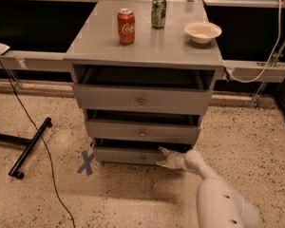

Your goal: Open bottom drawer

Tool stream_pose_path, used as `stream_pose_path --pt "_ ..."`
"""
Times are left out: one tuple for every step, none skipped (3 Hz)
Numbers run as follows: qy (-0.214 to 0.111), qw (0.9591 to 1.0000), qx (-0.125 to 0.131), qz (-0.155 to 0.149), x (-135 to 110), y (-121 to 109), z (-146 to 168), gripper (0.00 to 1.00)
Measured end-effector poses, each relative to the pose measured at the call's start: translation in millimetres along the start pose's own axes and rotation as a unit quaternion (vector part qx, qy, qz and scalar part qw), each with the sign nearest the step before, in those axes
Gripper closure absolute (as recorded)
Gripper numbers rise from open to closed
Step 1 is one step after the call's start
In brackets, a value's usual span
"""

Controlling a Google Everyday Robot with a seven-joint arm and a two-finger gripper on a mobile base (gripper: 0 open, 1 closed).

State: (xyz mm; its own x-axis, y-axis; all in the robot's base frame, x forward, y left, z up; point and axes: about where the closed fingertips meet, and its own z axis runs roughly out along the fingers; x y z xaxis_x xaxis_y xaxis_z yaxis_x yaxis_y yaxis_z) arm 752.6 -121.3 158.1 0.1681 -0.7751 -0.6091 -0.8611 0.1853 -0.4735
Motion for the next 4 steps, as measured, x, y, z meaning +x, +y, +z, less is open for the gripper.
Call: stream_pose_path --pt "0.000 1.0000 0.000 0.000 -1.3 -1.2 -1.7 0.48" --pt "0.000 1.0000 0.000 0.000 -1.9 -1.6 -2.3 0.49" --pt "0.000 1.0000 0.000 0.000 -2.1 -1.7 -2.5 0.49" --pt "0.000 1.0000 0.000 0.000 -2.1 -1.7 -2.6 0.48"
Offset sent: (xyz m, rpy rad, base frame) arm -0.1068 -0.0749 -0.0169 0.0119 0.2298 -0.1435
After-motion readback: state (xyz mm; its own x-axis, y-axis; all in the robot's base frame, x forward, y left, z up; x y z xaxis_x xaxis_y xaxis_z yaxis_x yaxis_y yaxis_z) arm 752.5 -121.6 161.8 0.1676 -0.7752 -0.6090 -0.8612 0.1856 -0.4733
